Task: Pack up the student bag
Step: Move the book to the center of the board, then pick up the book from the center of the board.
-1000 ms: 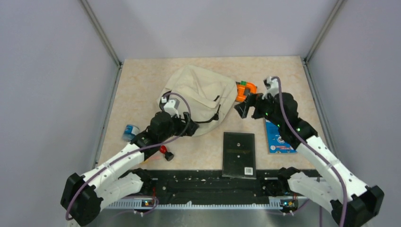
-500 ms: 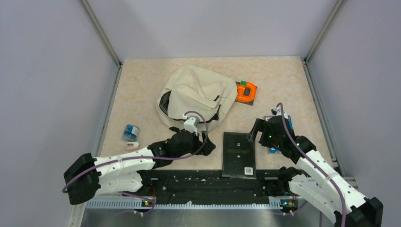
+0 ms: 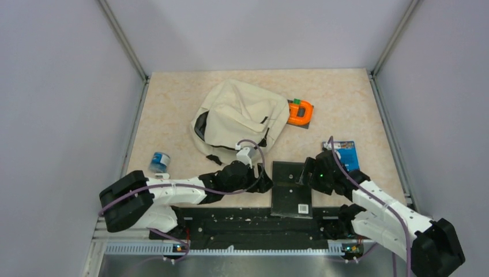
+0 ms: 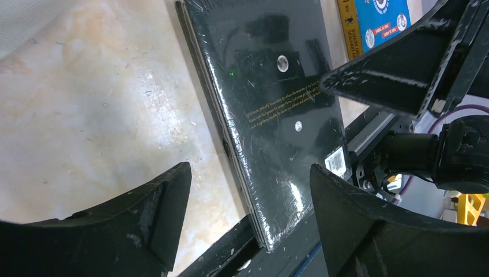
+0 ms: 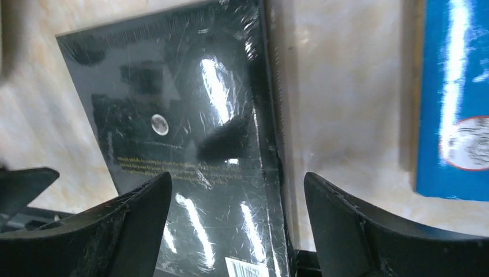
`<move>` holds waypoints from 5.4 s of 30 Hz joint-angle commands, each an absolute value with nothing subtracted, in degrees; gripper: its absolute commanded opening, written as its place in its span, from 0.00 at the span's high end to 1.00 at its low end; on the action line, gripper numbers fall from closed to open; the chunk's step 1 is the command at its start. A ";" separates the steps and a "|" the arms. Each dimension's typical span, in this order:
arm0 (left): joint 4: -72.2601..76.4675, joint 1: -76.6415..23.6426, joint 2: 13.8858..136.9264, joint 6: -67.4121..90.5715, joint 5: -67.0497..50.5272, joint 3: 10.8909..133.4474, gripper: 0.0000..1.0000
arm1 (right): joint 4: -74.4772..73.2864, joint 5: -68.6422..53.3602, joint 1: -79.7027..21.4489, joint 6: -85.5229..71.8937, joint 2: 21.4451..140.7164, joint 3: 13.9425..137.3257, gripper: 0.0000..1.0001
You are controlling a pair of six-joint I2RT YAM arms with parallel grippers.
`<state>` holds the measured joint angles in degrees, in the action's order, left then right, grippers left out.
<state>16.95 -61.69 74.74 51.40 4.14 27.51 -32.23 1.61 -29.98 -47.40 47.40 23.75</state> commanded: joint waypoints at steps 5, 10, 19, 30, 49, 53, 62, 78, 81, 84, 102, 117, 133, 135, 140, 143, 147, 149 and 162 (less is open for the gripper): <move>23.63 -62.05 78.83 54.99 2.55 28.68 0.20 | -16.58 0.26 -39.69 -55.41 53.44 21.35 0.31; 17.34 -61.92 74.83 58.16 8.25 26.47 0.20 | -7.53 0.45 -45.40 -56.58 60.88 23.07 0.40; 3.54 -61.92 65.50 60.86 16.27 22.37 0.19 | -5.81 2.71 -51.05 -58.70 64.61 24.12 0.31; 6.09 -61.90 68.63 59.55 12.65 22.48 0.15 | -12.73 3.35 -61.00 -72.27 51.88 15.80 0.27; 8.91 -61.89 70.37 59.43 8.09 21.84 0.41 | 4.57 4.07 -66.01 -76.56 60.79 13.49 0.31; 11.94 -61.89 69.60 60.40 6.96 20.06 0.43 | 4.27 7.20 -66.01 -73.93 58.14 16.27 0.34; 12.18 -61.87 66.22 62.10 7.71 18.34 0.47 | 7.96 13.64 -66.03 -71.17 52.98 18.33 0.45; 6.52 -61.88 58.68 61.93 12.99 16.87 0.49 | 19.61 14.25 -66.05 -65.62 53.99 17.00 0.62; 5.72 -61.87 57.12 61.39 13.84 16.71 0.48 | 19.03 14.71 -66.02 -63.82 54.59 18.30 0.79; 4.62 -61.88 54.26 60.41 14.93 16.74 0.39 | 15.22 16.72 -66.01 -62.83 52.42 19.80 0.96; 2.25 -55.65 37.17 42.62 6.85 28.04 0.02 | -6.07 27.90 -66.08 -50.83 26.26 31.05 1.00; 15.37 -38.92 41.97 45.34 -16.34 29.69 0.02 | 26.16 21.88 -66.01 -39.95 25.94 26.34 1.00; 32.55 -34.42 35.41 51.22 -27.64 25.26 0.24 | 47.05 8.96 -66.01 -42.12 35.58 23.45 1.00; 34.15 -34.30 35.16 51.45 -28.24 24.74 0.34 | 46.73 10.05 -66.01 -42.49 35.44 22.92 1.00; 36.81 -34.12 35.55 52.82 -29.95 24.05 0.55 | 44.93 12.90 -66.01 -42.60 34.93 22.07 1.00; 38.55 -34.01 35.74 53.46 -30.75 23.54 0.73 | 42.51 15.42 -66.01 -42.01 35.03 22.04 1.00; 40.05 -33.99 35.62 53.81 -31.54 22.68 0.99 | 34.85 23.34 -65.92 -40.70 35.77 22.06 1.00; 40.16 -33.93 35.34 53.89 -31.32 22.10 1.00 | 31.81 26.29 -65.85 -39.27 36.50 22.47 1.00; 3.39 -31.55 31.76 43.82 1.01 30.93 1.00 | 11.62 16.76 -54.68 -20.71 44.17 35.95 0.01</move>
<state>12.34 -33.39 32.62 49.50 -15.09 22.79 16.97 24.80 -62.02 -27.14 42.00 31.75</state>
